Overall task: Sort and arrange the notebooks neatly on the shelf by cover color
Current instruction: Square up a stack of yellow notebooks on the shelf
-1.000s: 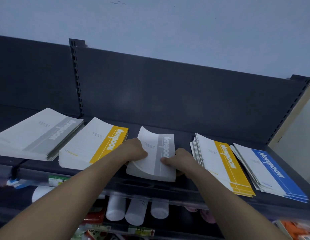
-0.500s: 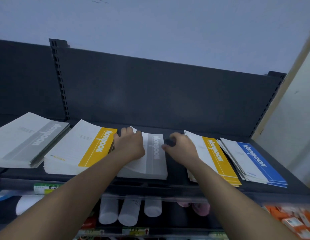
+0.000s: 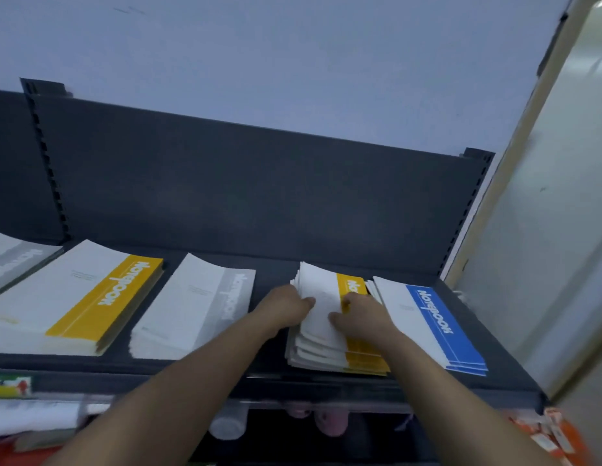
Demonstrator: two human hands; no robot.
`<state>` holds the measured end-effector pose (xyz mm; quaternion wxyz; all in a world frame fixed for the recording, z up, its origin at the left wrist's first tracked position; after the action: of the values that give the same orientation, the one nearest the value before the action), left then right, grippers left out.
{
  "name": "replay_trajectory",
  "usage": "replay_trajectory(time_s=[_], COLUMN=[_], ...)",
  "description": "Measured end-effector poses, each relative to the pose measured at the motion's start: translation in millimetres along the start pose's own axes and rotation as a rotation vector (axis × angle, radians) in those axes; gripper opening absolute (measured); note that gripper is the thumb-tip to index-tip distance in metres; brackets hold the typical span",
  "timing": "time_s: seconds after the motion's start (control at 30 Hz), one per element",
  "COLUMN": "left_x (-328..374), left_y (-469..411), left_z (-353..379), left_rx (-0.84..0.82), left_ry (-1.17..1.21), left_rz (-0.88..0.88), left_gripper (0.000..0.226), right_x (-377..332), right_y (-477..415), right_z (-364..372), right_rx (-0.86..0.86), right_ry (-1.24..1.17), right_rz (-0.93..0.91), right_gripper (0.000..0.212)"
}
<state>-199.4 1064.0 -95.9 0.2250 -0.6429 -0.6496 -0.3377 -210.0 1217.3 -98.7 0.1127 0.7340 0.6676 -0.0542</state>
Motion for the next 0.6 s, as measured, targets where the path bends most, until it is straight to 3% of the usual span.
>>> replay_trajectory(time_s=[0.2,0.33,0.47,0.53,0.6], left_x=[-8,-6,-1,1,3], left_y=[-11,-5,0,-2,-2], left_z=[11,20,22,22,19], left_rx=[0.073,0.066,0.076,0.090,0.146], left_ry=[0.419,0.457,0.521,0.614,0.690], left_rz=[-0.228,-0.254,-0.248,-0.233,-0.182], left_gripper=[0.043,0.022,0.021,0.045,0.047], right_x=[7,13,16,18,23], right_y=[3,8,7,5,3], right_z=[-7,-10,-9,-9,-14], right_rx=[0.010,0.007,-0.010,-0.010,0.066], right_ry=[-0.088,-0.177,-0.250,-0.327,-0.486], right_rz=[-0.116,-0.149,-0.160,-0.147,-0.126], right_gripper=[0.049,0.051,0.064,0.072,0.073])
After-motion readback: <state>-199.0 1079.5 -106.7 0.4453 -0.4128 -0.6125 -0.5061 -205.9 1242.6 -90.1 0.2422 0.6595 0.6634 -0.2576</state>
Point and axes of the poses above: each hand's wrist, its own y-axis away from the middle knuckle, its own z-axis out of the palm, x = y × z, the point moved 7 cm from there along -y, towards the middle knuckle, and after that the axes turned 3 degrees about z, right-handed, at the moved point
